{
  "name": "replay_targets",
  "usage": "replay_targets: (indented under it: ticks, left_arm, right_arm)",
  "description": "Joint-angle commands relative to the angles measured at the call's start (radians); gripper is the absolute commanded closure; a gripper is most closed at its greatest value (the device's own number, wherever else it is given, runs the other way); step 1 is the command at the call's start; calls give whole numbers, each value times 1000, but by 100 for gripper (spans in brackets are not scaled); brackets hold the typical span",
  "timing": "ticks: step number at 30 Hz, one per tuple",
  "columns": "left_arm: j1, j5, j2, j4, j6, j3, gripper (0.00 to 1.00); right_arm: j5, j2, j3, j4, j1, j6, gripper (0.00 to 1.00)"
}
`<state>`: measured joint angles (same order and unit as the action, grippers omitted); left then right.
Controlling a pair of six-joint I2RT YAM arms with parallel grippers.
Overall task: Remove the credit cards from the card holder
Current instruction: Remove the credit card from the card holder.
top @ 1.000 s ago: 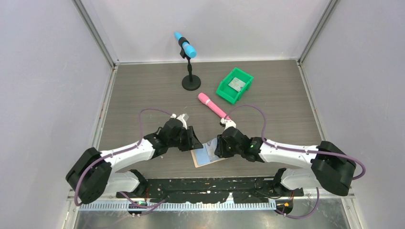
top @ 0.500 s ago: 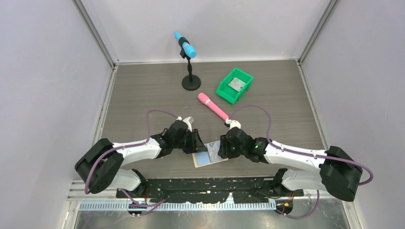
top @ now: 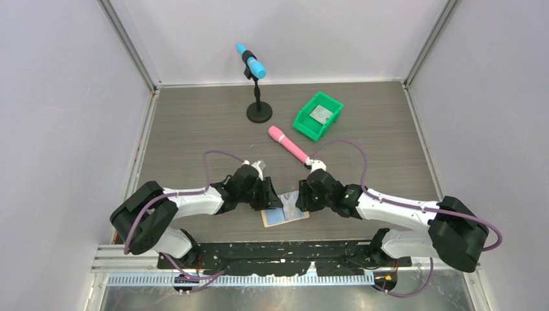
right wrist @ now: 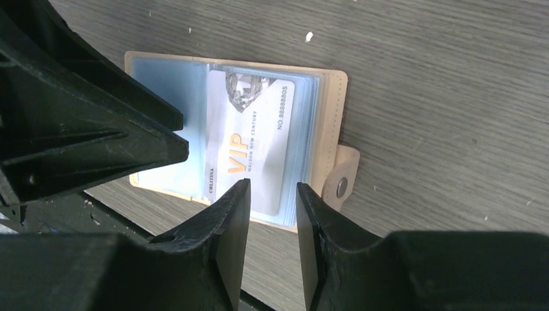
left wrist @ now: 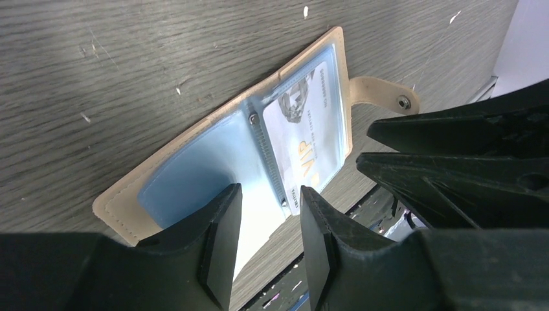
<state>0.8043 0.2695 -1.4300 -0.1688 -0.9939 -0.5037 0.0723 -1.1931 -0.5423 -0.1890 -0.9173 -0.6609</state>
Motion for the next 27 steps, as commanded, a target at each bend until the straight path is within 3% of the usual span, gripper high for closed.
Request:
replay_targets:
  ticks: [1, 16, 27]
  left_arm:
    - [5, -23, -13, -60, -8, -37, 59]
    - [7, 5, -67, -121, -26, -44, 60]
    - [9, 38, -97, -232, -81, -13, 64]
  right_arm:
    - [-47, -42, -20, 101, 23, 32, 61]
    - [-96, -139, 49, 246, 47, 18, 67]
    - [-97, -134, 74, 256, 49, -3, 68]
